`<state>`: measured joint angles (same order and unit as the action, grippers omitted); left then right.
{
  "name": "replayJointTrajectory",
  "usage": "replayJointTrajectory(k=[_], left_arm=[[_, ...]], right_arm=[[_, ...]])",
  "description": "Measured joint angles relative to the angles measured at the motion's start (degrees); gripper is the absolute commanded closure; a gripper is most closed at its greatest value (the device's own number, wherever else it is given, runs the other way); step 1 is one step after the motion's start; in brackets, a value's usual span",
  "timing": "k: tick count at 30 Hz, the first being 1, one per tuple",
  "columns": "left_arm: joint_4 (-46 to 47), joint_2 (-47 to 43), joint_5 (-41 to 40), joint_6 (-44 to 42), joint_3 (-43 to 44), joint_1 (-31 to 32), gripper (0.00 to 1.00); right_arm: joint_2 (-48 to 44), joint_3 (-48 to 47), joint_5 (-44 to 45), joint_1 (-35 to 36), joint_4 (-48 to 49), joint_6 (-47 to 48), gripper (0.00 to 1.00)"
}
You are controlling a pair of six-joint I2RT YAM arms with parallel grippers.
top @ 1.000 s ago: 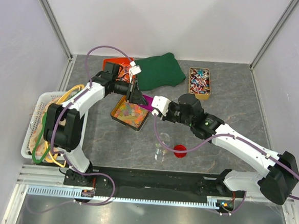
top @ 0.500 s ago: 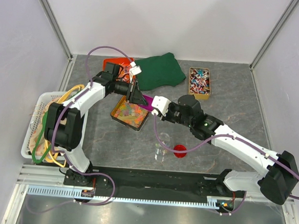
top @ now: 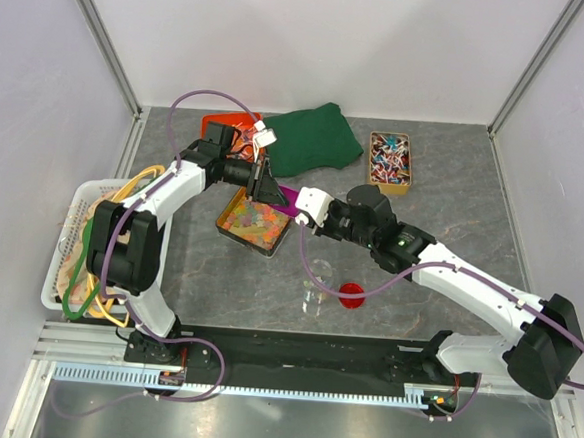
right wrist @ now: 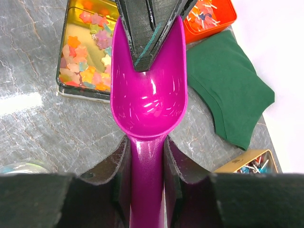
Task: Pack the candies
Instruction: Adjust the spatula.
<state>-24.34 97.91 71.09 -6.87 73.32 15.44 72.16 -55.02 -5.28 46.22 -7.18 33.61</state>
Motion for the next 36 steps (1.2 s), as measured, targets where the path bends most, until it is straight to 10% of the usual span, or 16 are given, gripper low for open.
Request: replayJointTrajectory(k=[5, 13, 21, 36], left_arm=[[0.0, 0.0, 0.0, 0.0, 0.0, -0.1, 0.58], [-0.7, 0.0, 1.6, 0.0, 0.0, -0.7, 0.2], [-1.1, -0.1, -0.3, 0.0, 0.0, -6.2, 0.13], [-3.5, -2.7, -39.6, -2.9, 0.3, -7.9, 0.19]], right_arm=[[0.3, -0.4, 0.7, 0.2, -0.2, -0.6, 1.0], [0.3, -0.4, 5.3, 0.0, 2.3, -1.4, 1.0], [0.3, 0.0, 8.2, -0.2, 3.8, -1.3, 1.0], [0.4, 0.5, 13.9, -0.2, 3.8, 0.9, 1.0]])
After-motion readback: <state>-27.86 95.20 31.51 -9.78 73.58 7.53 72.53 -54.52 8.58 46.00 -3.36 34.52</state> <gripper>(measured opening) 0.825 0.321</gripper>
